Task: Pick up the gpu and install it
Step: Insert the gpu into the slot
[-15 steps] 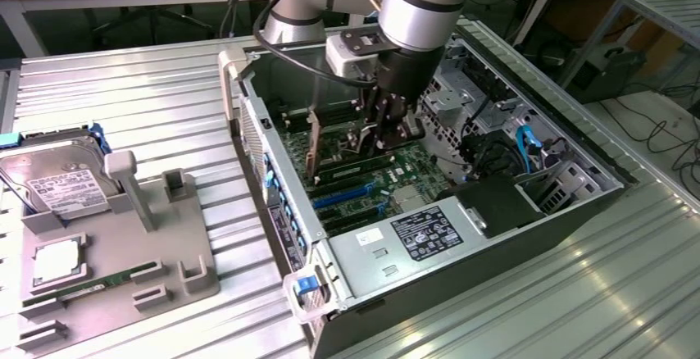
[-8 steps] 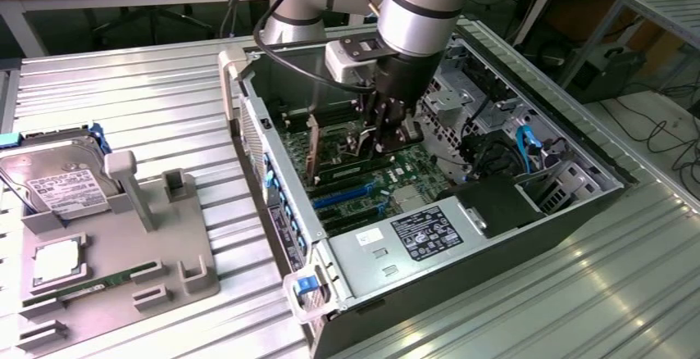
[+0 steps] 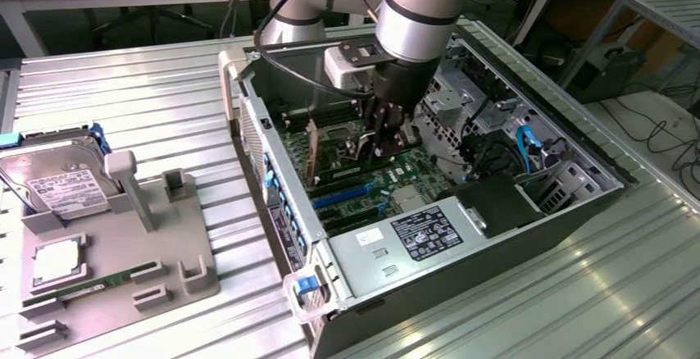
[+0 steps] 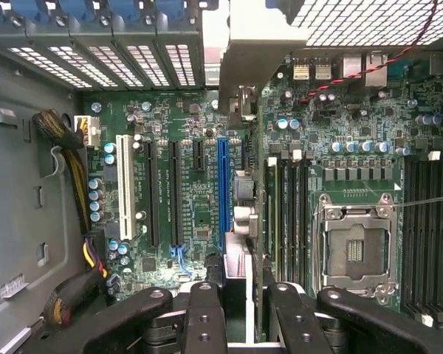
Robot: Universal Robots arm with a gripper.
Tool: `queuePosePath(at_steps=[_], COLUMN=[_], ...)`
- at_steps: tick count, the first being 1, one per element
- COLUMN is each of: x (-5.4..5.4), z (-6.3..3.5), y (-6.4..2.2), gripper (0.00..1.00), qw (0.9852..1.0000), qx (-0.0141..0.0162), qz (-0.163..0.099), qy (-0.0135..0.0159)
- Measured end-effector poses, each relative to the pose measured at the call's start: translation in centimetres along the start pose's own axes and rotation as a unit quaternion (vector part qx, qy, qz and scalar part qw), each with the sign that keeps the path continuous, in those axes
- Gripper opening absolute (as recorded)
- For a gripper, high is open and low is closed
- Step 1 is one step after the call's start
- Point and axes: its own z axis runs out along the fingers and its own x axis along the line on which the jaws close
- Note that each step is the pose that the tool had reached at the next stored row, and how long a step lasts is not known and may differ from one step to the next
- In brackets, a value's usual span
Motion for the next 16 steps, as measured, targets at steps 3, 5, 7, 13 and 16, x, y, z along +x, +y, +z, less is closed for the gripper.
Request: queuePosePath(at_steps=[3, 5, 7, 13, 16], x=[0.01, 0.00, 0.01, 0.01, 0.01], z=[0.09, 0.12, 0.18, 0.27, 0.40], y=[0.05, 0.06, 0.07, 0.11, 0.13], gripper=[0.28, 0.28, 0.28, 0.28, 0.28], qw=[1.0000, 1.0000, 1.0000, 1.0000, 1.0000], qx=[0.0000, -0.0002, -0.0007, -0.0012, -0.0012], qz=[0.000, 0.000, 0.000, 0.000, 0.000], qy=[0.0003, 0.0003, 0.0003, 0.0003, 0.0002])
